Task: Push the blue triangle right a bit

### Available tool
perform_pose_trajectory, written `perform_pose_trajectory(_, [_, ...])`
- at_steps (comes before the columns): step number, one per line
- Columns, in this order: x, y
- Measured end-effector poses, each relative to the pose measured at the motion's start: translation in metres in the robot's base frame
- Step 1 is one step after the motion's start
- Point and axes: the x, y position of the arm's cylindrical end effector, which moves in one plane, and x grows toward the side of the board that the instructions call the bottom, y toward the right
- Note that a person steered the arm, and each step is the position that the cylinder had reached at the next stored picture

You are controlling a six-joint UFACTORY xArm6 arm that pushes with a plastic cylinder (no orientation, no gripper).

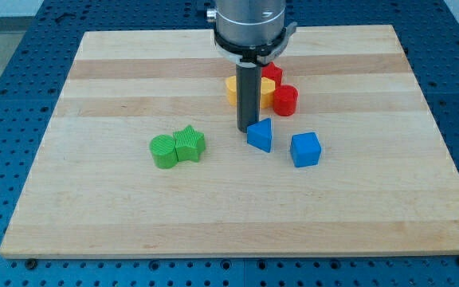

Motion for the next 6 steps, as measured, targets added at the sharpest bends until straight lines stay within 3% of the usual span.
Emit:
perform_pose_trajectory(2, [0.005,0.032])
perform_pose_trajectory(4, [0.008,0.002])
perform_pose_trajectory(6, [0.027,0.020])
